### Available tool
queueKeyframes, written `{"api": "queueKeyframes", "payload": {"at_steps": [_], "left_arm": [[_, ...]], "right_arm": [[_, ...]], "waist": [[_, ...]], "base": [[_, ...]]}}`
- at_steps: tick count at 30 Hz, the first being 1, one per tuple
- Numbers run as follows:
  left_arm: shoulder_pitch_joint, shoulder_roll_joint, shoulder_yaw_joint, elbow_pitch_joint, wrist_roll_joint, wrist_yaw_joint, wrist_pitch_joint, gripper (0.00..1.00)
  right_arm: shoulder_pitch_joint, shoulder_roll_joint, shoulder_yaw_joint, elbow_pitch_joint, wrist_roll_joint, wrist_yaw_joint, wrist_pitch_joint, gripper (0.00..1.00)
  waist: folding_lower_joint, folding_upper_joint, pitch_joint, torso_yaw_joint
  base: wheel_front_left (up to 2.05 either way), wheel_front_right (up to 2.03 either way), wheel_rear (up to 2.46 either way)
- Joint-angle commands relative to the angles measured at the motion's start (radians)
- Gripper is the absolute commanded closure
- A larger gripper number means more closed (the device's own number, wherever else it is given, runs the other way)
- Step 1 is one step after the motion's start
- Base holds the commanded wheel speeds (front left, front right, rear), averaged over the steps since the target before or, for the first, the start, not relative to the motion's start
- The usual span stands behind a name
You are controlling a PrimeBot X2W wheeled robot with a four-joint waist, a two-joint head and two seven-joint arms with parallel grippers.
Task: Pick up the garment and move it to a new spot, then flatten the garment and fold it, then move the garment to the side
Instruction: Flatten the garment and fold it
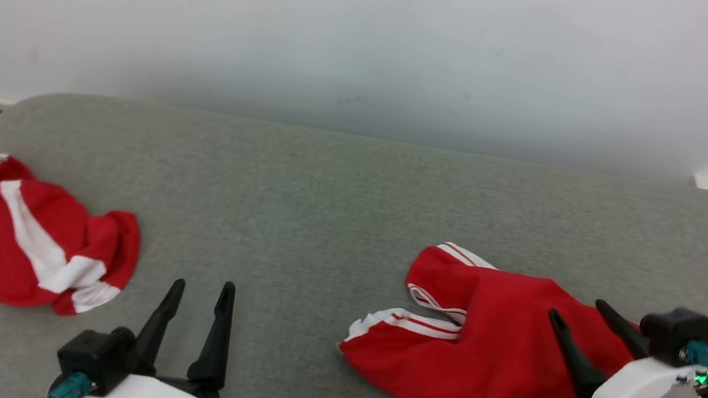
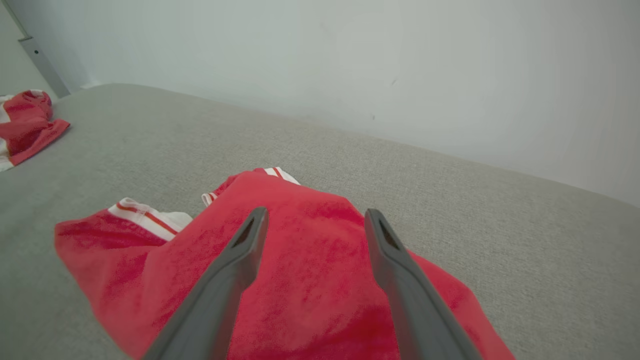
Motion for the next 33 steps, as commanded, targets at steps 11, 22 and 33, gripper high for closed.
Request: {"api": "queueKeyframes", "payload": {"at_steps": [11,22,33], "left_arm": [[-0.030,0.004,-0.009,-0.007,-0.030,0.011,-0.001,0.00],[-0.023,0.005,-0.008,-0.007,-0.040,0.016,-0.001,0.00],[-0.039,0.004,-0.025,-0.025,-0.045,0.014,-0.001,0.00]], "right_arm": [[-0.212,-0.058,0.195,0.345,0.209,-0.003,0.286,0.00],[-0.269,-0.069,0.275,0.482,0.273,-0.003,0.233,1.00],[-0.411,-0.134,0.281,0.455,0.262,-0.003,0.080,1.00]], "waist": [[0.0000,0.0000,0.064,0.161],[0.0000,0.0000,0.060,0.196],[0.0000,0.0000,0.092,0.200]], "base": [[0.00,0.00,0.00],[0.00,0.00,0.00],[0.00,0.00,0.00]]}}
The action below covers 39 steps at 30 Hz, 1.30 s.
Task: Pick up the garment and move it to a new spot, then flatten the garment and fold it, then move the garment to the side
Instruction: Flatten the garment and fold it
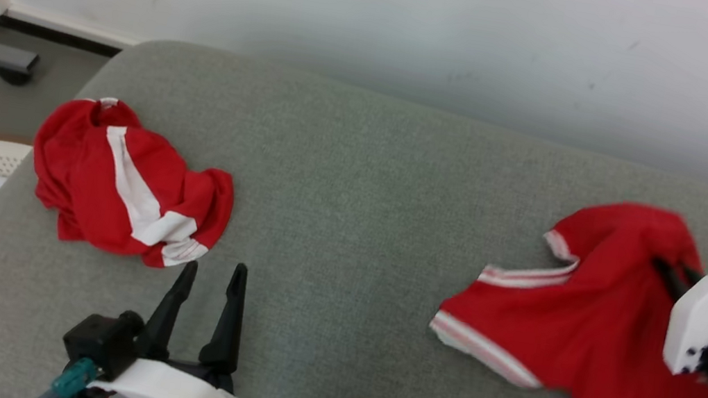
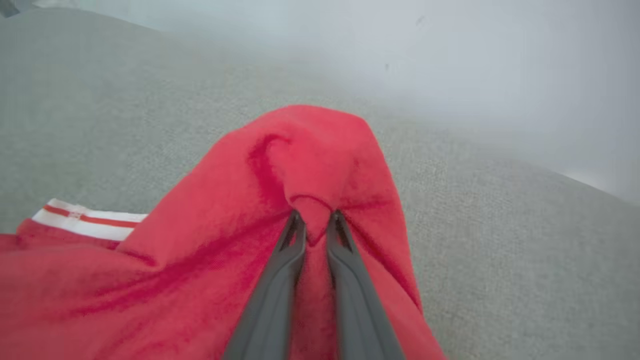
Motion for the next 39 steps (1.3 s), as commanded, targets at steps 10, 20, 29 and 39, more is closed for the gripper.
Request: {"api": "queueKeyframes", "payload": {"at_steps": [10,20,29,39], "left_arm": [[-0.074,0.004,-0.039,-0.020,-0.042,0.007,-0.001,0.00],[-0.122,0.004,-0.058,-0.021,-0.037,0.006,-0.001,0.00],[-0.078,0.004,-0.046,0.014,-0.006,-0.003,-0.001,0.00],[0.003,0.004,-0.002,0.028,0.032,-0.013,-0.001,0.00]], "right_arm": [[-0.226,-0.041,0.008,0.124,-0.076,-0.003,-0.127,1.00],[-0.357,0.026,0.021,0.358,-0.133,-0.003,-0.267,0.00],[-0.304,0.089,0.059,0.370,-0.095,-0.003,-0.363,0.00],[-0.145,0.068,0.034,0.150,-0.063,-0.003,-0.470,0.00]], "waist": [[0.0000,0.0000,0.160,0.068],[0.0000,0.0000,0.215,0.088],[0.0000,0.0000,0.086,0.008],[0.0000,0.0000,-0.072,-0.150]], "base": [[0.00,0.00,0.00],[0.00,0.00,0.00],[0.00,0.00,0.00],[0.00,0.00,0.00]]}}
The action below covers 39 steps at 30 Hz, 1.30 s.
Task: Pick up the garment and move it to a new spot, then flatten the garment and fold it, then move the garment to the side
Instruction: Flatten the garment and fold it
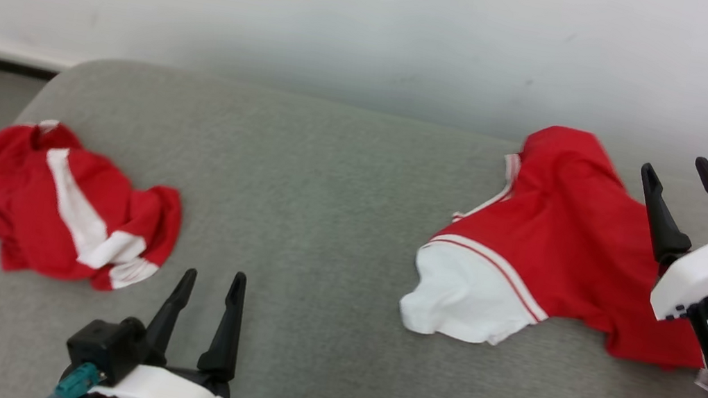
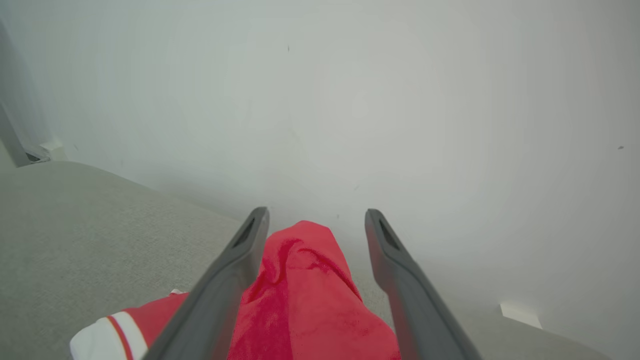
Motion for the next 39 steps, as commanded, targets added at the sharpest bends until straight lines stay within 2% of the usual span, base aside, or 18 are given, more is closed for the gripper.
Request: {"api": "queueKeyframes", "payload": {"at_steps": [1,4,7,12,17,21,28,33,39], "left_arm": [[0.019,0.005,0.006,-0.002,0.018,-0.001,-0.001,0.00],[0.027,0.005,0.016,-0.011,0.019,0.002,-0.001,0.00],[0.038,0.005,0.019,-0.009,0.043,0.000,-0.001,0.00],[0.034,0.005,0.031,-0.002,0.055,-0.004,-0.001,0.00],[0.034,0.005,0.044,-0.006,0.055,-0.013,-0.001,0.00],[0.037,0.005,0.047,-0.009,0.061,-0.019,-0.001,0.00],[0.016,0.004,0.052,0.010,0.060,-0.038,-0.001,0.00],[-0.032,0.008,0.008,0.136,0.055,-0.067,0.017,0.00],[-0.112,0.014,-0.051,0.294,0.030,-0.095,0.136,0.00]], "right_arm": [[0.053,-0.023,-0.038,-0.062,-0.018,-0.003,-0.004,0.00],[0.180,-0.050,-0.123,-0.206,-0.093,-0.003,-0.004,0.00],[0.327,-0.044,-0.246,-0.366,-0.171,-0.003,-0.004,0.00],[0.584,0.044,-0.434,-0.589,-0.271,-0.003,-0.005,0.00],[0.772,0.149,-0.544,-0.730,-0.333,-0.003,-0.003,0.00],[0.852,0.207,-0.583,-0.785,-0.366,-0.003,-0.003,0.00],[0.867,0.241,-0.585,-0.804,-0.376,-0.003,-0.003,0.00],[0.852,0.247,-0.588,-0.794,-0.370,-0.003,-0.003,0.00],[0.835,0.252,-0.585,-0.778,-0.376,-0.003,-0.004,0.00]], "waist": [[-0.0001,0.0000,-0.066,-0.081],[-0.0001,0.0000,-0.080,-0.119],[-0.0001,0.0000,-0.084,-0.148],[-0.0001,0.0000,-0.080,-0.184],[-0.0001,0.0000,-0.077,-0.202],[-0.0001,0.0000,-0.069,-0.210],[-0.0001,0.0000,-0.057,-0.231],[-0.0001,0.0000,-0.057,-0.250],[-0.0001,0.0000,-0.071,-0.296]], "base": [[0.00,0.00,0.00],[0.00,0.00,0.00],[0.00,0.00,0.00],[0.00,0.00,0.00],[0.00,0.00,0.00],[0.00,0.00,0.00],[0.00,0.00,0.00],[0.00,0.00,0.00],[0.00,0.00,0.00]]}}
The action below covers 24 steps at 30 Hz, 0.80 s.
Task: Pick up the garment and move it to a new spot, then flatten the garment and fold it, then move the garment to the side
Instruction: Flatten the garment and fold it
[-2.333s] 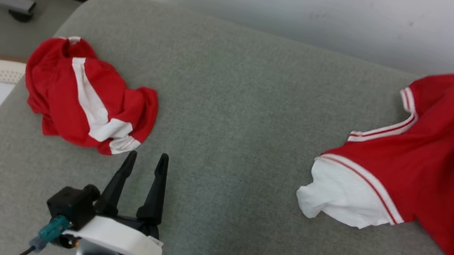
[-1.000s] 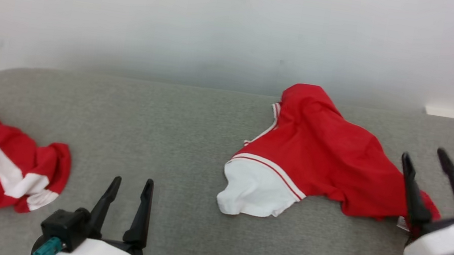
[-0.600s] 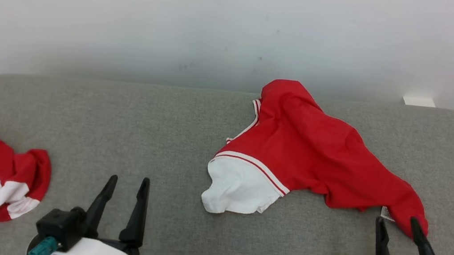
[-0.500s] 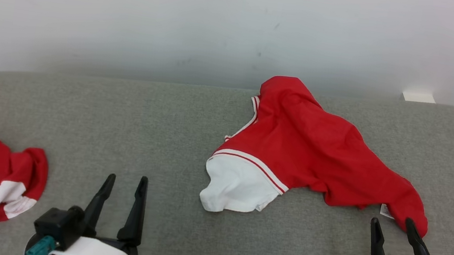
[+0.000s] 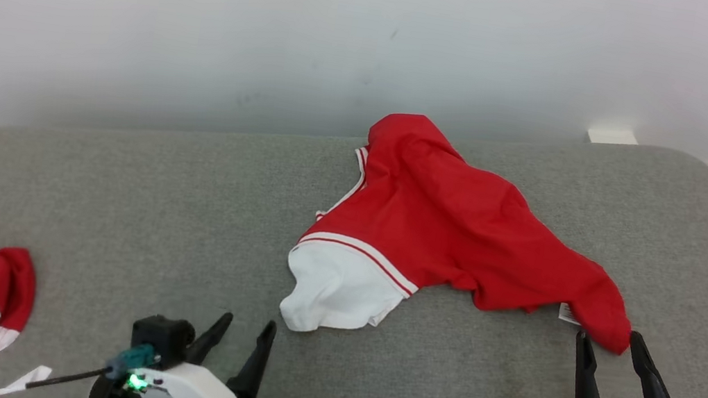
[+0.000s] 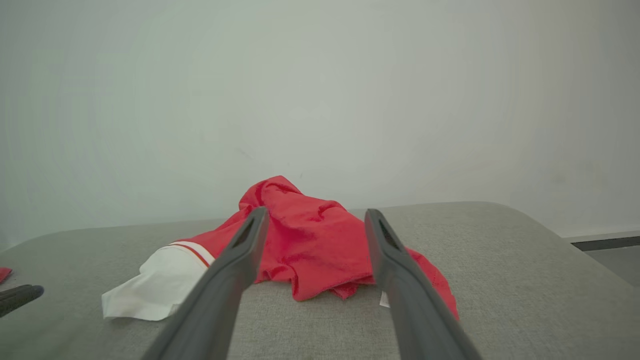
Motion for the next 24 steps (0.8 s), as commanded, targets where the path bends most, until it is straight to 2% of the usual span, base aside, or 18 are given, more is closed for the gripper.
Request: {"api": "queueKeyframes", "payload": {"at_steps": [1,13,19,20,21,22,24], "left_arm": [[-0.023,0.007,-0.012,0.043,-0.033,-0.011,0.029,0.00],[-0.177,0.061,-0.104,0.265,-0.187,-0.028,0.082,0.00],[-0.224,0.083,-0.148,0.336,-0.238,-0.028,0.070,0.01],[-0.229,0.085,-0.158,0.344,-0.243,-0.028,0.061,0.54],[-0.235,0.088,-0.168,0.348,-0.249,-0.028,0.048,0.92],[-0.239,0.091,-0.178,0.353,-0.259,-0.028,0.038,1.00],[-0.244,0.091,-0.200,0.361,-0.276,-0.028,0.022,1.00]], "right_arm": [[-0.010,0.000,-0.004,0.004,-0.007,-0.003,0.000,0.00],[-0.052,0.021,0.013,0.001,0.003,-0.003,0.001,0.00],[-0.058,0.025,0.016,0.005,0.007,-0.003,0.001,0.00],[-0.058,0.026,0.016,0.005,0.007,-0.003,0.001,0.00],[-0.056,0.026,0.015,0.005,0.007,-0.003,0.001,0.00],[-0.054,0.026,0.013,0.006,0.005,-0.003,0.001,0.00],[-0.047,0.026,0.008,0.009,-0.001,-0.003,0.001,0.00]], "waist": [[0.0000,0.0000,-0.017,-0.028],[0.0000,0.0000,0.046,-0.161],[0.0000,0.0000,0.063,-0.192],[0.0000,0.0000,0.064,-0.194],[0.0000,0.0000,0.064,-0.195],[0.0000,0.0000,0.063,-0.195],[0.0000,0.0000,0.059,-0.188]], "base": [[0.00,0.00,0.00],[0.00,0.00,0.00],[0.00,0.00,0.00],[0.00,0.00,0.00],[0.00,0.00,0.00],[0.00,0.00,0.00],[0.00,0.00,0.00]]}}
